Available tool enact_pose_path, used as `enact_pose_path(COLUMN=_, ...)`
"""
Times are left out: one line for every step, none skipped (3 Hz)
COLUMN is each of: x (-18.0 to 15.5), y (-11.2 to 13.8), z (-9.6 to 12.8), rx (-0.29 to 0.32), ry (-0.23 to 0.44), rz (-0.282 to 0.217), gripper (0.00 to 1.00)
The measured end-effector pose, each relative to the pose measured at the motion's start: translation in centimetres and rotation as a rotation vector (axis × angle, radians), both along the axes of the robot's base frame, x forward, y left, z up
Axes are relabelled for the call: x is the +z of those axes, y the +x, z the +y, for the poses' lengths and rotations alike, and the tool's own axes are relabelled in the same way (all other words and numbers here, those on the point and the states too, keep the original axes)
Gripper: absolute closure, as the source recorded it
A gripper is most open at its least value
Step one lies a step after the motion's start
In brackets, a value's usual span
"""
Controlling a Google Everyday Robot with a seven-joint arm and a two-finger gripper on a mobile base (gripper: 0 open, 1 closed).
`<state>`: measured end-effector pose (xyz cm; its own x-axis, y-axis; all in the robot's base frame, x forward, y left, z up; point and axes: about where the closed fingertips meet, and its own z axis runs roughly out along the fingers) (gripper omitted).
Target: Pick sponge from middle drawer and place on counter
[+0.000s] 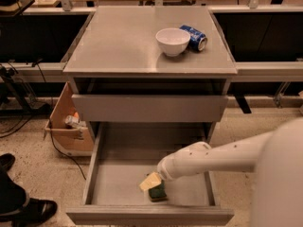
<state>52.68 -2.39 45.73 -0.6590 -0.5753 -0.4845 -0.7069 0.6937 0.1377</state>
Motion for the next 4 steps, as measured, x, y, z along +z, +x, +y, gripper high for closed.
enact_pose_path(x=-2.0, y=0.3, z=-0.4, rx=-0.107, ry=-0.012, rz=0.011, gripper=0.00)
enact_pose_path(x=-5.1, y=2.0, z=-0.6, rx=-0.265, ry=-0.010, rz=0.035, gripper=0.00)
enact_pose_path(x=-8.5, y=3.3, z=-0.6, rx=-0.355, ry=-0.070, rz=0.023, gripper=0.00)
enact_pose_path(x=-11.1, y=3.9, z=1.8, rx=-0.380, ry=-0.128, rz=0.014, gripper=0.16)
